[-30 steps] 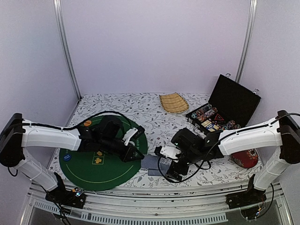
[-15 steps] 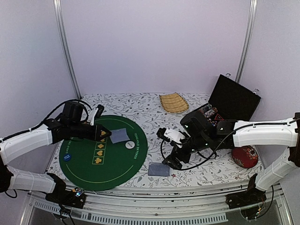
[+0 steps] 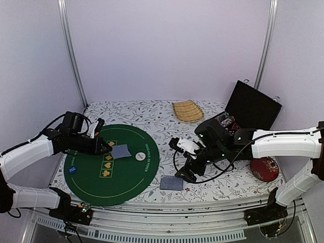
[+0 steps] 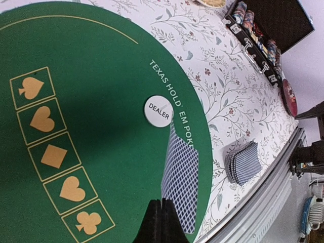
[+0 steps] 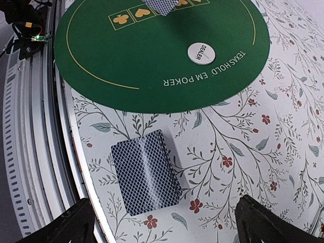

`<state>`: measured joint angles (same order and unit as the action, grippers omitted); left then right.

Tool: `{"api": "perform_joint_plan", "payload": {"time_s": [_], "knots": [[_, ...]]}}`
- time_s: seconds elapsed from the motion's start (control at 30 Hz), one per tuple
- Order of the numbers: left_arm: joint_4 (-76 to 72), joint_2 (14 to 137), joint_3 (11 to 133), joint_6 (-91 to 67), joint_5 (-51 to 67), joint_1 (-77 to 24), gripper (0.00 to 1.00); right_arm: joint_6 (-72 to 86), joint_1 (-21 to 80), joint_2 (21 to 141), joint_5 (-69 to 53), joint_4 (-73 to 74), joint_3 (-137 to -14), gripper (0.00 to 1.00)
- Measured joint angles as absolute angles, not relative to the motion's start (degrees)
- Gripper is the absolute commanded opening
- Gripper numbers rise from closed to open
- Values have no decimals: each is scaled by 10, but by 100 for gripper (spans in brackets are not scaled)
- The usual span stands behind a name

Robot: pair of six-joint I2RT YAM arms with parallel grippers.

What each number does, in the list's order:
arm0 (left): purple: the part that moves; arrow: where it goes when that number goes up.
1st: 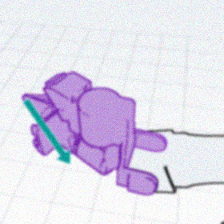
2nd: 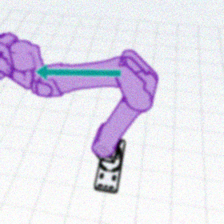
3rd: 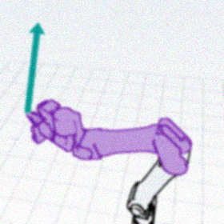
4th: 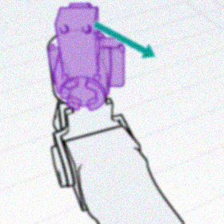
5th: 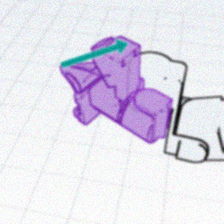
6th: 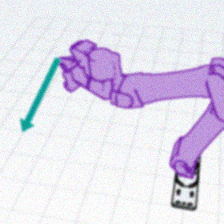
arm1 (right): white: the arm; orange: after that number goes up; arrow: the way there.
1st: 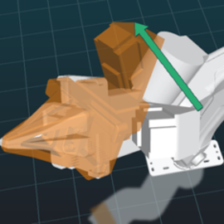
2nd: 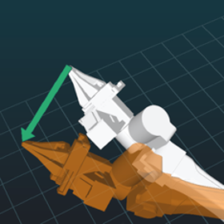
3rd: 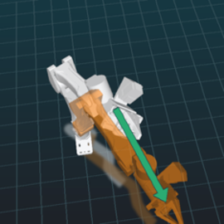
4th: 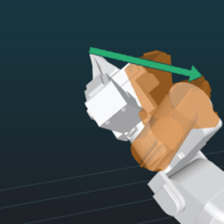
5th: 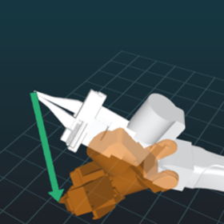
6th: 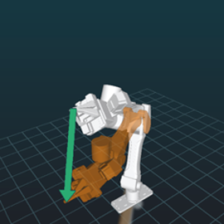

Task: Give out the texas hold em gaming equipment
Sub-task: Place the poker card in the face-down deck piles.

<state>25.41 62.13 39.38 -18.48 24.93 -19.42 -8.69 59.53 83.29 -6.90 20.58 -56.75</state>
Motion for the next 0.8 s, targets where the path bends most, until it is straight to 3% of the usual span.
{"api": "perform_joint_plan", "payload": {"time_s": [0.5,0.67,0.8], "knots": [[278,596,394,-210,293,-152,0,-115,575,833,-99,201,-569,99],[210,599,394,-222,328,-273,0,-114,561,834,-114,194,-563,99],[97,674,395,-246,380,-357,0,-100,532,834,-126,188,-559,99]]}}
